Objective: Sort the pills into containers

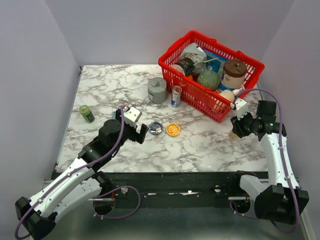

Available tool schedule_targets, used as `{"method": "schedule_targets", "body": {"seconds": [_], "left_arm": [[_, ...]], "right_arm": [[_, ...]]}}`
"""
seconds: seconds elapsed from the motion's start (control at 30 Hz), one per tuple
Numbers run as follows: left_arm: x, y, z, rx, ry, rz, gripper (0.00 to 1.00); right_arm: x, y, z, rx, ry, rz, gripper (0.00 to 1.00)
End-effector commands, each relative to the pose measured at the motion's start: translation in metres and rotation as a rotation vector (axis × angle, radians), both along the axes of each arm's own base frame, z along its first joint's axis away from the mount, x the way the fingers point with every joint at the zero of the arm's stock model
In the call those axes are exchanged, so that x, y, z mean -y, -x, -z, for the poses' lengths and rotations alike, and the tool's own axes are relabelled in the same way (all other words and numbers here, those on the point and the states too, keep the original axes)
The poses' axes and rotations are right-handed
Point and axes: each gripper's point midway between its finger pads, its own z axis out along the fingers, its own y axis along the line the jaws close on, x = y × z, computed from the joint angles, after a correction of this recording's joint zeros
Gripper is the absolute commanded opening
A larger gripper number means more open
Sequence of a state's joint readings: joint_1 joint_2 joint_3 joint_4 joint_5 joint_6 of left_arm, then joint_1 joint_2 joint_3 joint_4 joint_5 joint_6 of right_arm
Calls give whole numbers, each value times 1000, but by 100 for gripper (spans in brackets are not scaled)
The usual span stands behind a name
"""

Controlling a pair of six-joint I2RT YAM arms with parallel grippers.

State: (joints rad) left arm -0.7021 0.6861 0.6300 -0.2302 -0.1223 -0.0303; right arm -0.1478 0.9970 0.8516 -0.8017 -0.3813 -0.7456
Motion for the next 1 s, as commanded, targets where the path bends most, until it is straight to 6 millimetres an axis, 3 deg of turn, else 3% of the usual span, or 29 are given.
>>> {"method": "schedule_targets", "body": {"seconds": [0.0, 0.2, 0.63, 0.83, 0.97], "left_arm": [[-8, 1, 1, 2, -22, -27, 99], [-8, 1, 1, 4, -17, -24, 99], [-6, 1, 5, -12, -24, -14, 99], [-6, 1, 5, -12, -24, -16, 99], [-6, 1, 6, -14, -26, -14, 99]], "right_arm": [[40, -18, -5, 57, 47, 64, 28], [65, -26, -3, 42, 6, 120, 28], [71, -30, 17, 17, -6, 143, 28], [56, -28, 16, 16, -62, 77, 28], [59, -27, 20, 4, -49, 89, 28]]}}
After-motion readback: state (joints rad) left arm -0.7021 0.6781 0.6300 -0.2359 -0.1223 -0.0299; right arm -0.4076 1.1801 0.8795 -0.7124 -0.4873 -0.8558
